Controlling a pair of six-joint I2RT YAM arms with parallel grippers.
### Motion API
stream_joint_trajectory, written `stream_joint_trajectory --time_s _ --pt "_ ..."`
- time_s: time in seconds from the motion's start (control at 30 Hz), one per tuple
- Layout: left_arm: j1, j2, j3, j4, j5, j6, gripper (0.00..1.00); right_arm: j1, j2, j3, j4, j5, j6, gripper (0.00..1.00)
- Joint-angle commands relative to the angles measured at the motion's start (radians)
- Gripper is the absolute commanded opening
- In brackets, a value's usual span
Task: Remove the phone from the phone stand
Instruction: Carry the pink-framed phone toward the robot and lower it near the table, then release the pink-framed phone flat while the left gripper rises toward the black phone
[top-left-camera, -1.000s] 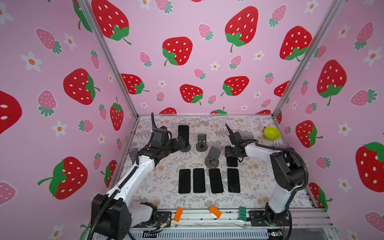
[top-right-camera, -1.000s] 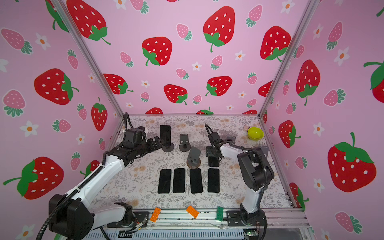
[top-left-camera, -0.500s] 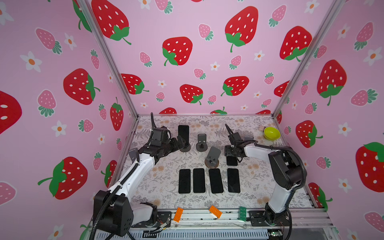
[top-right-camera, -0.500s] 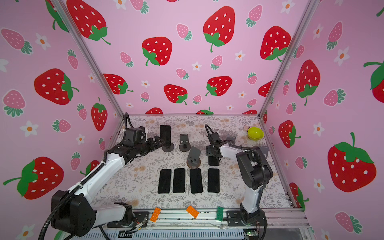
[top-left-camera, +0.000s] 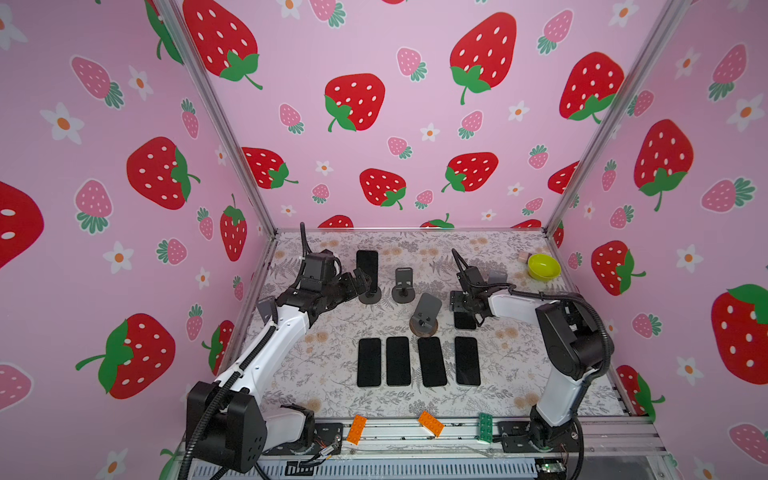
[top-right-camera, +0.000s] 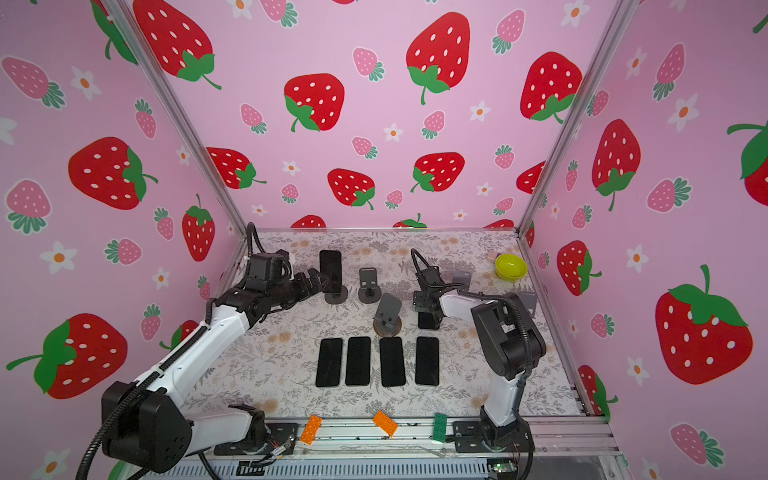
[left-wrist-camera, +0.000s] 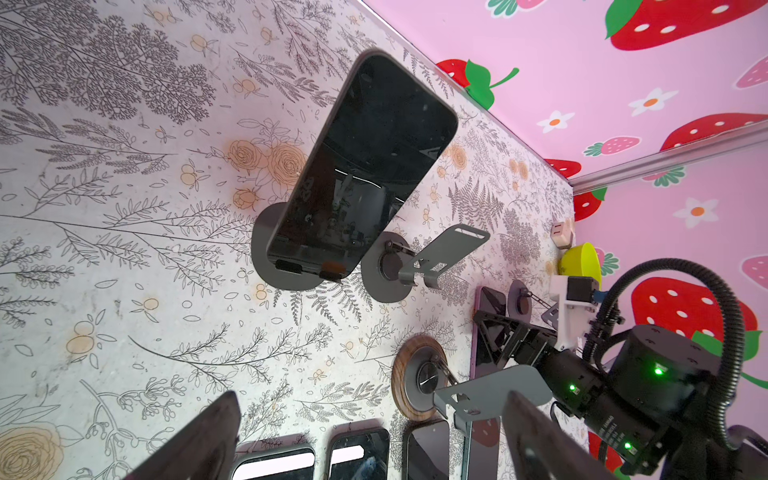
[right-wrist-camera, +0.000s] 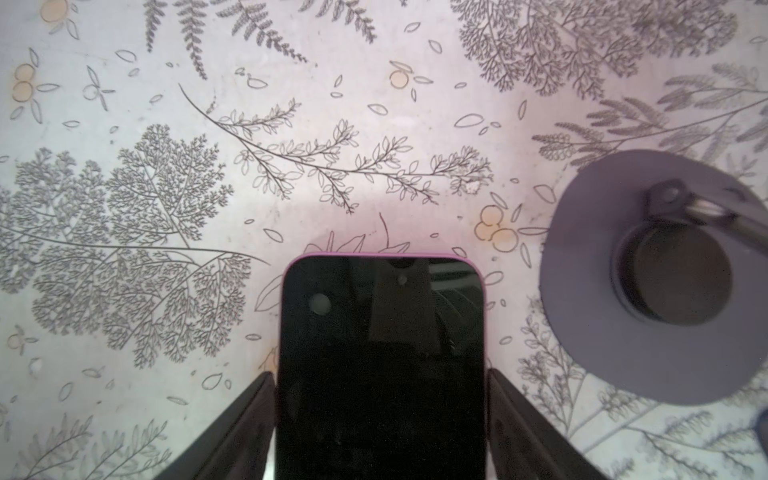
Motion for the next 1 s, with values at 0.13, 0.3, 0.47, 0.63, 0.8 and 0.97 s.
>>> stream_joint_trajectory --time_s 0.13,0.3,0.47,0.63,0.8,0.97 --pt "-0.001 0.01 0.023 -0.004 -0.012 -0.026 1.0 -0.004 0.018 -0.063 -0.066 -0.017 0.017 0.81" --pt "-0.009 0.011 0.032 -0.02 -0.066 -0.003 0.99 0.002 -0.005 -0.067 -0.062 -0.044 0.019 0.8" --pt "-0.021 0.021 0.067 -0.051 -0.104 0.026 0.99 0.031 -0.033 -0.072 -0.079 -0.044 0.027 0.79" --pt "-0.038 0.028 0.082 -0.041 -0.146 0.023 0.99 0.046 -0.035 -0.093 -0.068 -0.053 0.045 0.79" --pt "-0.049 0.042 0.094 -0.043 -0.156 0.026 0.98 0.046 -0.049 -0.093 -0.066 -0.062 0.046 0.78" --pt "-0.055 0.05 0.102 -0.041 -0.167 0.026 0.98 0.048 -0.094 -0.109 -0.072 -0.079 0.063 0.78"
